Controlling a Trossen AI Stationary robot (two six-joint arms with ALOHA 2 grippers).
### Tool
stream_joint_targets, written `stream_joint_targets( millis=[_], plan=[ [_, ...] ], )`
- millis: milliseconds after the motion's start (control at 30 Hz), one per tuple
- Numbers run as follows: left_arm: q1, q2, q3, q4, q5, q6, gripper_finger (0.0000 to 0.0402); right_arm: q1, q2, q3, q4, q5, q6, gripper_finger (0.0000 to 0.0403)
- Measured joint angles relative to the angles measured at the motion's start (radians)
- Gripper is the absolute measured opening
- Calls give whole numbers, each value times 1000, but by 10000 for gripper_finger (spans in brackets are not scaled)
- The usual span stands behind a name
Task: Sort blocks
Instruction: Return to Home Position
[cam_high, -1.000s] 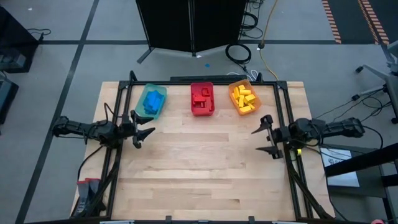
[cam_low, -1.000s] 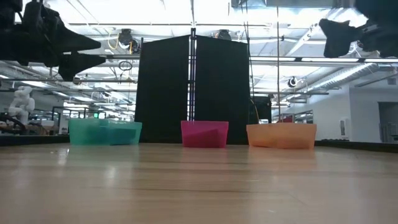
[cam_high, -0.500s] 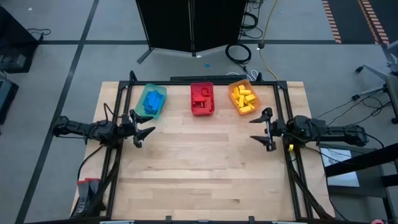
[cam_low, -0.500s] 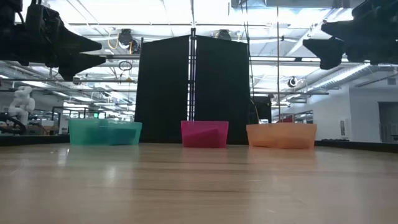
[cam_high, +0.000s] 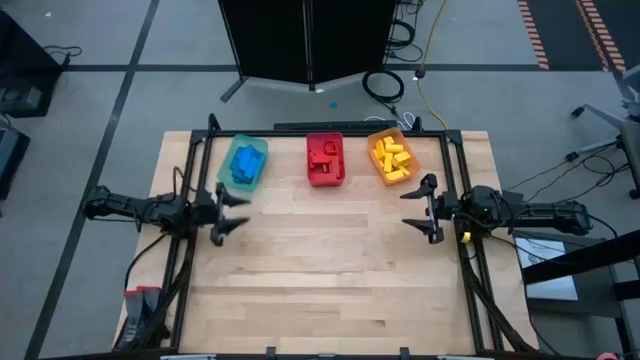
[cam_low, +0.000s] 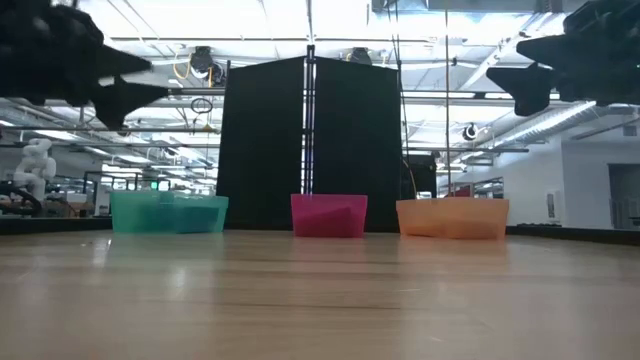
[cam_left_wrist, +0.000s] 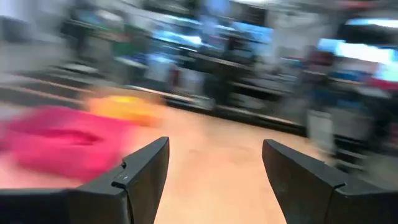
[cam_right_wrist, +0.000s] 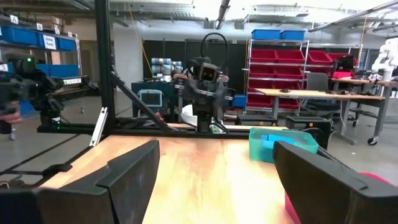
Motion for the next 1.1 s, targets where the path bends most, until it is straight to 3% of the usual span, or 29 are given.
stream_joint_targets(
  millis=[100,200,567,1100],
  plan=[
    [0,0,0,7,246,-50,263,0,0,0,-8,0,14,309],
    [-1,0,0,6,360,-65,263,0,0,0,-10,0,17,309],
    [0,0,0,-40,243,-12,263,1,0,0,-39,0,37,309],
    [0,0,0,-38,247,-64,263,1,0,0,-60,0,103,309]
  ],
)
